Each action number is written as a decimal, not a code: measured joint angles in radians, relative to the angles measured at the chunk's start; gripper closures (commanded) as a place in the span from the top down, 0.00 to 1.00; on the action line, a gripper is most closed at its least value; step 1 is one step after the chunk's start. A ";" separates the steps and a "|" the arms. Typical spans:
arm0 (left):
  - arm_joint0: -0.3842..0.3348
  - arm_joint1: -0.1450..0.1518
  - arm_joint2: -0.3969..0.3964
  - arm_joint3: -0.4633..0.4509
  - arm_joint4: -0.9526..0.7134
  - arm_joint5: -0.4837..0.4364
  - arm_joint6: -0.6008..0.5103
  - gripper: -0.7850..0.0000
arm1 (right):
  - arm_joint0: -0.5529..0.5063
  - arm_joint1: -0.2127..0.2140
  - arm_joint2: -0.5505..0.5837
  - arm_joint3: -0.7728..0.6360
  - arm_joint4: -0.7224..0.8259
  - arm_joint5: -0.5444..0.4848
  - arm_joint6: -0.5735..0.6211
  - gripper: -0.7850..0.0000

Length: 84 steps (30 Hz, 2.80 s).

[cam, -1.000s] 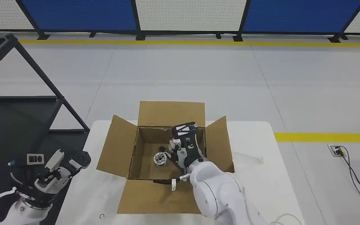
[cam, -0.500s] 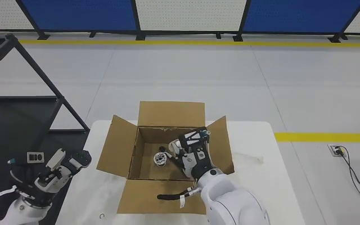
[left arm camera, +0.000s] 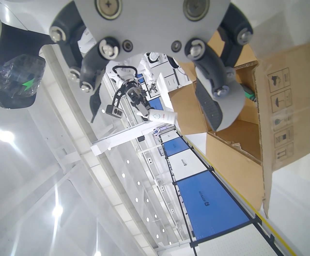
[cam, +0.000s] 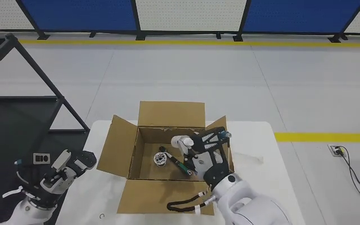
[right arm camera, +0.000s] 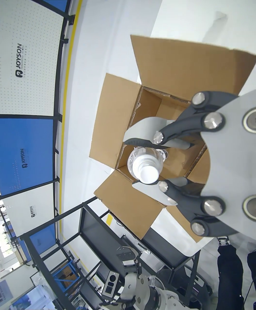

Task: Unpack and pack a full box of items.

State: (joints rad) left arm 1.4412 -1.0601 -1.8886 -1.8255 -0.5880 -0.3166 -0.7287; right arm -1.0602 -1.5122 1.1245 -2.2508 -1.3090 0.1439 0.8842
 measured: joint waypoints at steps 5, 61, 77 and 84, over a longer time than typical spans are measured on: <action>-0.010 0.001 0.000 0.013 -0.003 0.009 -0.001 1.00 | -0.088 0.016 0.139 -0.105 0.037 -0.054 0.028 0.00; -0.028 0.000 0.005 0.076 -0.035 0.023 0.038 1.00 | -0.315 0.094 0.652 0.170 -0.022 -0.165 0.116 0.00; -0.028 0.000 0.005 0.076 -0.035 0.022 0.039 1.00 | -0.294 0.106 0.626 0.333 -0.036 -0.119 -0.009 0.00; -0.028 0.000 0.005 0.076 -0.035 0.022 0.039 1.00 | -0.270 0.111 0.613 0.382 -0.047 -0.092 0.005 0.00</action>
State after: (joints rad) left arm 1.4134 -1.0598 -1.8832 -1.7493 -0.6226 -0.2942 -0.6901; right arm -1.3303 -1.4010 1.7374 -1.8686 -1.3559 0.0514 0.8896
